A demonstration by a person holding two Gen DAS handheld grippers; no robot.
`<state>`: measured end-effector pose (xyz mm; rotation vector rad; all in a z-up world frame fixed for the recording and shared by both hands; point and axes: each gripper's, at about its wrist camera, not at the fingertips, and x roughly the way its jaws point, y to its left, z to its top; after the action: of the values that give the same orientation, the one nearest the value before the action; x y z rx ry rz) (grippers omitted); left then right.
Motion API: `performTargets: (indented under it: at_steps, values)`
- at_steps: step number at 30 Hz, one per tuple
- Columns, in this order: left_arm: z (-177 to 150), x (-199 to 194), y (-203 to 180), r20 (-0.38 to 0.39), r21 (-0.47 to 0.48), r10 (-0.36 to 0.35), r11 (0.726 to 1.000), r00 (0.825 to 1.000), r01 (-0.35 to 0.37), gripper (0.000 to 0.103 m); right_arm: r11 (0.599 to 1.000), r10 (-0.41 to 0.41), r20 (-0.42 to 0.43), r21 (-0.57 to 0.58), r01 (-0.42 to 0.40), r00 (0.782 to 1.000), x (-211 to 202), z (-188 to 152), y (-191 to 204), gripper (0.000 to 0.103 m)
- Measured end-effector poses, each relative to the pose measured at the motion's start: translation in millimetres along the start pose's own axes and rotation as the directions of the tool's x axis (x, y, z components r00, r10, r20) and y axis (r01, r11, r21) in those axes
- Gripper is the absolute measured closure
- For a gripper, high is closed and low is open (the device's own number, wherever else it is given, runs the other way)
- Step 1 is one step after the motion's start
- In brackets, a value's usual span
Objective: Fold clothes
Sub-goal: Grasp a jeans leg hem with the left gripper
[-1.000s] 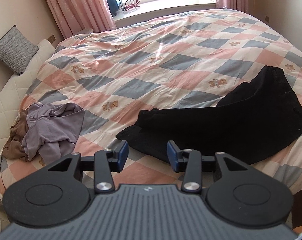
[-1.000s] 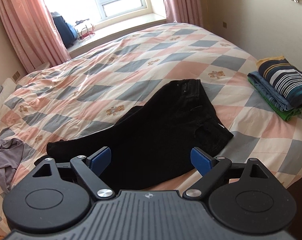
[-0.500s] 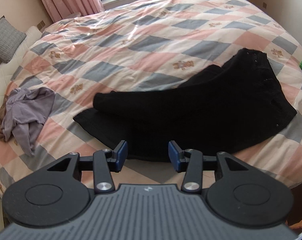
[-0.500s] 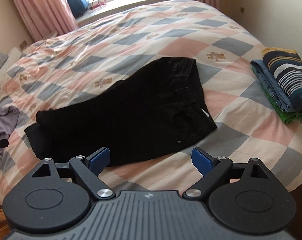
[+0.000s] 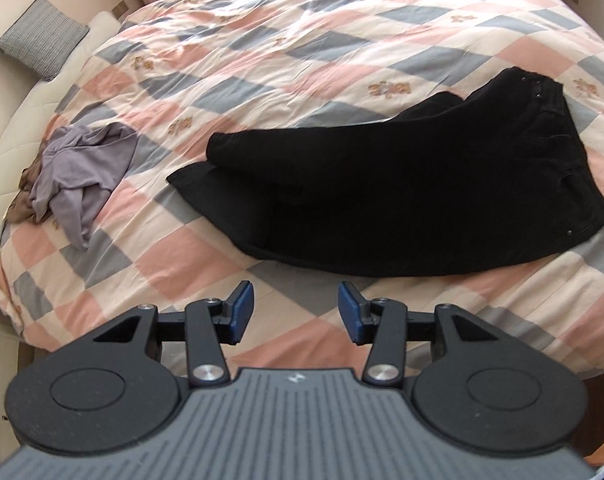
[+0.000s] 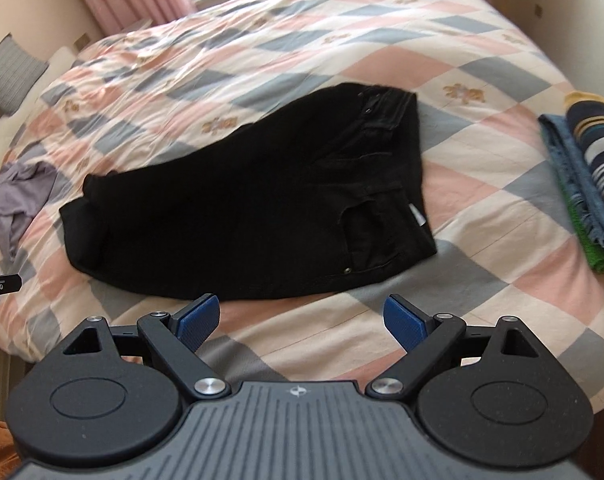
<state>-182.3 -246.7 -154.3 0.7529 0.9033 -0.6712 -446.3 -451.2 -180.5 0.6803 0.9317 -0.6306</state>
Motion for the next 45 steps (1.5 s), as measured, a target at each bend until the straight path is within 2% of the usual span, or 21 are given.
performTargets:
  at_steps: [8,14,18,21,27,31,35,38,42,45]
  values:
    - [1.8,15.4,3.5,-0.037,0.013,0.001,1.0,0.999,0.0,0.058,1.0,0.017,-0.04,-0.013,-0.017,0.999,16.5,0.4,8.1,0.011]
    - [19.1,40.4,4.9,-0.049,0.063,-0.036,0.997,0.998,0.039,0.057,0.999,-0.028,-0.057,0.019,0.029,0.998,23.2,-0.2,11.7,0.01]
    - [30.8,67.6,18.7,-0.063,0.072,-0.09,0.993,0.994,0.094,0.056,0.995,-0.071,-0.07,0.069,0.076,0.995,34.1,1.7,11.0,0.01]
    - [38.7,94.9,49.0,-0.095,0.02,-0.137,0.99,0.986,0.14,0.056,0.984,-0.106,-0.083,0.136,0.117,0.991,44.7,3.5,7.9,0.01]
    - [47.0,170.8,130.8,-0.185,-0.197,-0.194,0.968,0.963,0.157,0.056,0.936,-0.162,-0.128,0.294,0.193,0.978,72.1,3.1,-1.6,0.01]
    - [51.0,218.8,173.3,-0.212,-0.323,-0.218,0.936,0.952,0.143,0.048,0.893,-0.18,-0.148,0.391,0.225,0.972,89.9,-1.7,-1.0,0.01]
    - [56.3,259.1,202.4,-0.228,-0.455,-0.258,0.881,0.939,0.131,0.048,0.844,-0.162,-0.133,0.494,0.207,0.978,104.1,-8.7,-4.9,0.01]
    - [62.0,281.8,214.1,-0.224,-0.534,-0.28,0.836,0.933,0.122,0.047,0.797,-0.139,-0.092,0.581,0.166,0.986,109.0,-13.4,-13.4,0.01]
    - [69.0,307.5,225.6,-0.215,-0.619,-0.3,0.778,0.929,0.108,0.044,0.701,-0.127,-0.019,0.706,0.103,0.992,115.9,-17.1,-37.6,0.013]
    - [71.8,323.7,234.4,-0.205,-0.674,-0.304,0.733,0.93,0.091,0.044,0.587,-0.118,0.031,0.808,0.045,0.993,127.0,-20.2,-65.7,0.016]
